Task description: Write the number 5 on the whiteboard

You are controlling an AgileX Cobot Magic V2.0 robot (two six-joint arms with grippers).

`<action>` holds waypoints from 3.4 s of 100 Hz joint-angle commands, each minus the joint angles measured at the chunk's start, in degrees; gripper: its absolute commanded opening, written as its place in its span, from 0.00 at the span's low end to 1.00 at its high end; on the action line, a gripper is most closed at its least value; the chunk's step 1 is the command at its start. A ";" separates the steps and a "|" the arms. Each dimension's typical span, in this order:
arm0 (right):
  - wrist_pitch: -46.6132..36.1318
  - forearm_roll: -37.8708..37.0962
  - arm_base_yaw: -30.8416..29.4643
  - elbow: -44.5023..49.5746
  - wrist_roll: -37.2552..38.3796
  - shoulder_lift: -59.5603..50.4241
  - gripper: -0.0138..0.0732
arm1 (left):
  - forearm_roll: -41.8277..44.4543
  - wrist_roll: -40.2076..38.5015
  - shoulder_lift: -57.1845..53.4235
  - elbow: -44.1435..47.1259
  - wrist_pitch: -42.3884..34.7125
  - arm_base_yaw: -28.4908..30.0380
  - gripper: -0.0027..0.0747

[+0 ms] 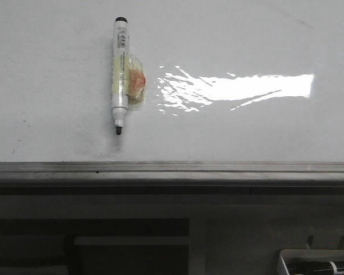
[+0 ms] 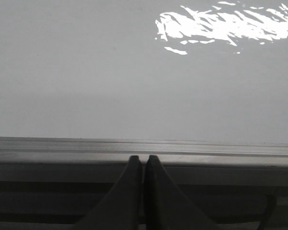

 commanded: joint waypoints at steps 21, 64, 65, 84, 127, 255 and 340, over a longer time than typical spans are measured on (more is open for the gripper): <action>-15.77 -1.98 -0.12 1.63 0.56 -1.04 0.11 | -13.48 -0.23 -1.61 0.93 -7.86 0.04 0.01; -27.65 16.25 -0.12 0.42 0.96 -1.04 0.11 | -52.39 -0.23 -1.51 0.93 -12.26 0.04 0.01; -27.65 16.25 -0.12 0.42 0.96 -1.04 0.11 | -52.65 -0.23 -1.51 0.76 -12.28 0.04 0.01; -21.15 15.60 -0.12 -7.77 0.96 0.52 0.11 | -51.00 7.76 -0.49 -7.53 -6.75 -0.47 0.01; -3.55 4.90 -0.12 -26.69 0.84 19.28 0.48 | -32.81 18.56 29.35 -31.57 15.46 -0.25 0.59; -0.65 4.87 -0.12 -29.69 0.84 25.71 0.64 | -62.57 34.94 72.14 -38.13 -26.73 -44.04 0.57; -0.59 7.55 22.41 -31.05 -9.03 28.77 0.62 | -31.31 42.66 69.15 -42.11 3.67 -44.04 0.01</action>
